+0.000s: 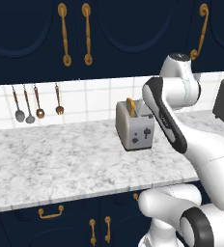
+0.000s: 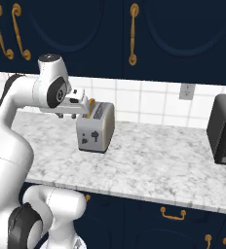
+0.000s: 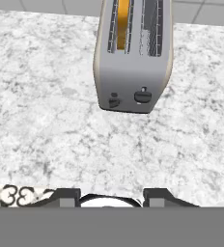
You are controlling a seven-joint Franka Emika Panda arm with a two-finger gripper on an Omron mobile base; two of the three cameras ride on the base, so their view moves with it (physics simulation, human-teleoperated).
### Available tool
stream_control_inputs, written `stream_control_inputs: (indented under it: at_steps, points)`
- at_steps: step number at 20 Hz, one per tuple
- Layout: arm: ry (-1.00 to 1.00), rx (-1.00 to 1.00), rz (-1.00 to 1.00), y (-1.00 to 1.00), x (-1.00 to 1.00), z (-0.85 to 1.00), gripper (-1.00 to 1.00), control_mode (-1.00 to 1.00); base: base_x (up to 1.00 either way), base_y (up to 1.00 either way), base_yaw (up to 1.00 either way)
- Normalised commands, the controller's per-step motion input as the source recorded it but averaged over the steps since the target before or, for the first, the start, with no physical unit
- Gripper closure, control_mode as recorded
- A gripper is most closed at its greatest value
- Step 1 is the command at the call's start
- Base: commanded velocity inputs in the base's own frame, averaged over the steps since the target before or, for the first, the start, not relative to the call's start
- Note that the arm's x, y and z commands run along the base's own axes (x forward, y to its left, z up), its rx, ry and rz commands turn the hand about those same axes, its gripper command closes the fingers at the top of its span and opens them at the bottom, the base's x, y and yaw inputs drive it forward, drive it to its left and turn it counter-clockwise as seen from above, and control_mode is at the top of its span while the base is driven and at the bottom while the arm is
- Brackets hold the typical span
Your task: Start the toaster. Once the lever pops up, take the bread to the plate on the dining counter.
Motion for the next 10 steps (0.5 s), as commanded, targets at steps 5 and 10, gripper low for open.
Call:
stream_control_inputs:
  at_steps: [5, 10]
  points:
    - [-0.11, 0.0, 0.0, -0.24, -0.01, -0.08, -1.0, -1.0, 0.0, 0.0, 0.0]
    - [-0.21, 0.0, 0.0, -0.54, 0.0, -0.26, -1.0, -1.0, 0.0, 0.0, 0.0]
